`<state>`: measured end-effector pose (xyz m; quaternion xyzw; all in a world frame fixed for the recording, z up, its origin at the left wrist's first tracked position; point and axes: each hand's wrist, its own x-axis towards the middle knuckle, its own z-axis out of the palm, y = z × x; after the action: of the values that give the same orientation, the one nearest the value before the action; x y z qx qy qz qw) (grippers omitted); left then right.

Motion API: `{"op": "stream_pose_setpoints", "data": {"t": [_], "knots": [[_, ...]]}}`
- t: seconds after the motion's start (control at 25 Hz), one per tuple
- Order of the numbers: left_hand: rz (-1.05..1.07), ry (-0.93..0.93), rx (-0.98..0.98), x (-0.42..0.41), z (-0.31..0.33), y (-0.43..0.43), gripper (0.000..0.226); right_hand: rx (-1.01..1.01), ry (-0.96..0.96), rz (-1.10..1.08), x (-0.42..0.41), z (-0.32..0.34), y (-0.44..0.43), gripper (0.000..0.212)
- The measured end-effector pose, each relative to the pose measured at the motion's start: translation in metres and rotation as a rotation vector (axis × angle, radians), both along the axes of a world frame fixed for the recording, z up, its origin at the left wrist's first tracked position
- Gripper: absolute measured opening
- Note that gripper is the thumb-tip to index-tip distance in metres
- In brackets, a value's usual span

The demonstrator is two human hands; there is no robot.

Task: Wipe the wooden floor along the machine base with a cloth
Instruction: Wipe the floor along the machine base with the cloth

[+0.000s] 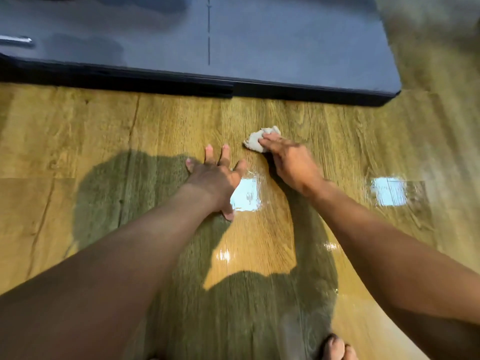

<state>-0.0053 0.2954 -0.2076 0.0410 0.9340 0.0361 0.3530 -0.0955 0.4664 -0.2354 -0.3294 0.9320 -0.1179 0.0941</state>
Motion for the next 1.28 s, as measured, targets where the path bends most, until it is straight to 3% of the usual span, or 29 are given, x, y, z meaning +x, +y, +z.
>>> {"op": "stream_pose_setpoints", "data": {"t": [0.12,0.28,0.36,0.48,0.56,0.64,0.72,0.8,0.92,1.0,1.08,1.16,1.24,1.28], "knots": [[0.012,0.033,0.015,0.006,-0.002,-0.006,0.123,-0.030,-0.025,-0.096,0.027,-0.005,0.003,0.047],[0.002,0.088,0.028,0.015,-0.009,-0.014,0.123,-0.094,-0.020,0.052,0.157,-0.015,0.057,0.055],[0.009,0.090,0.020,0.015,-0.011,-0.014,0.124,-0.099,-0.034,0.099,0.146,-0.015,0.058,0.058],[-0.003,0.119,0.011,0.016,-0.008,-0.015,0.122,-0.041,-0.020,-0.024,0.100,-0.006,0.034,0.050],[0.025,0.137,-0.007,0.021,-0.004,-0.028,0.118,-0.034,-0.026,-0.020,0.112,-0.007,0.035,0.055],[0.115,0.133,-0.049,0.027,-0.004,-0.048,0.120,-0.052,-0.036,0.090,0.163,-0.014,0.056,0.062],[0.217,0.108,-0.097,0.035,-0.005,-0.065,0.123,-0.110,-0.072,0.252,0.208,-0.013,0.075,0.056],[0.259,0.106,-0.114,0.040,-0.007,-0.069,0.121,-0.139,-0.061,0.361,0.190,-0.012,0.071,0.051],[0.267,0.118,-0.080,0.036,-0.006,-0.066,0.119,-0.083,-0.051,0.151,0.133,-0.006,0.040,0.057],[0.303,0.121,-0.097,0.038,-0.001,-0.077,0.122,-0.091,-0.058,0.038,0.141,-0.006,0.035,0.062],[0.411,0.113,-0.132,0.044,-0.001,-0.092,0.129,-0.139,-0.081,0.135,0.187,-0.011,0.045,0.057],[0.486,0.075,-0.124,0.050,-0.002,-0.100,0.128,-0.203,-0.075,0.378,0.227,-0.011,0.052,0.038],[0.476,0.054,-0.104,0.050,-0.003,-0.102,0.126,-0.182,-0.003,0.577,0.205,-0.009,0.039,0.040],[0.463,0.046,-0.101,0.049,-0.002,-0.103,0.127,-0.152,0.015,0.572,0.182,-0.009,0.027,0.043]]}}
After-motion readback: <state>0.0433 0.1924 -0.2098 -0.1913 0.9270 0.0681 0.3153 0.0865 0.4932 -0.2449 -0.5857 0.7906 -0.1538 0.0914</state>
